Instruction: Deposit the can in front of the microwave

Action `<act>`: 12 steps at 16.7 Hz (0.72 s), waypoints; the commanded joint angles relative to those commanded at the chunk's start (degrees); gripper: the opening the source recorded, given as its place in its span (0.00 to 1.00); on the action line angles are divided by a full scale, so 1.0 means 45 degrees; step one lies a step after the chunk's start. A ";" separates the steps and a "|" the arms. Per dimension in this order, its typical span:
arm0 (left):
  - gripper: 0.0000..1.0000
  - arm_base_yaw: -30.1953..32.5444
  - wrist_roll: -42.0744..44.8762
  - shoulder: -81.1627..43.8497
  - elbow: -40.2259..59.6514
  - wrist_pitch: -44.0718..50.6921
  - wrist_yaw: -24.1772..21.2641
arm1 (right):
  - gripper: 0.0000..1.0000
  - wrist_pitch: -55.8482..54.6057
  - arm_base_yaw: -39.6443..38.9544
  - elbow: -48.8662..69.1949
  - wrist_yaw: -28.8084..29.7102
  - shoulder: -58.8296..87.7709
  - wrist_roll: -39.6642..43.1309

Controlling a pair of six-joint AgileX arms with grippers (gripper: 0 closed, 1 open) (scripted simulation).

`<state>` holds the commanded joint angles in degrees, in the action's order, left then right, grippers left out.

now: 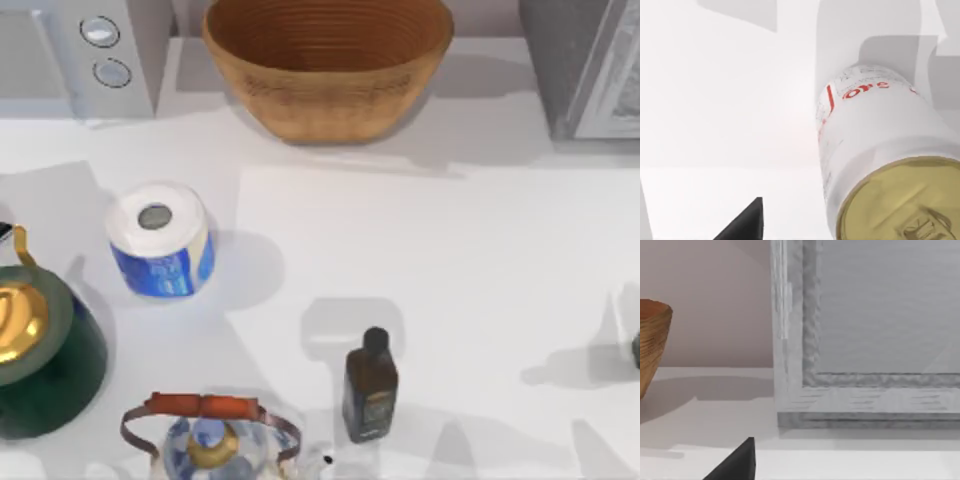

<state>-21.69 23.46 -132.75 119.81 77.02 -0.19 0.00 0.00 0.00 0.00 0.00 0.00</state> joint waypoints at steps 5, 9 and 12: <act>1.00 -0.0009 -0.0006 -0.0109 0.0224 0.0226 0.0006 | 1.00 0.0000 0.0000 0.0000 0.0000 0.0000 0.0000; 1.00 0.0020 0.0008 -0.0263 0.1959 0.1665 0.0000 | 1.00 0.0000 0.0000 0.0000 0.0000 0.0000 0.0000; 1.00 0.0030 -0.0011 -0.0301 0.2542 0.2243 -0.0003 | 1.00 0.0000 0.0000 0.0000 0.0000 0.0000 0.0000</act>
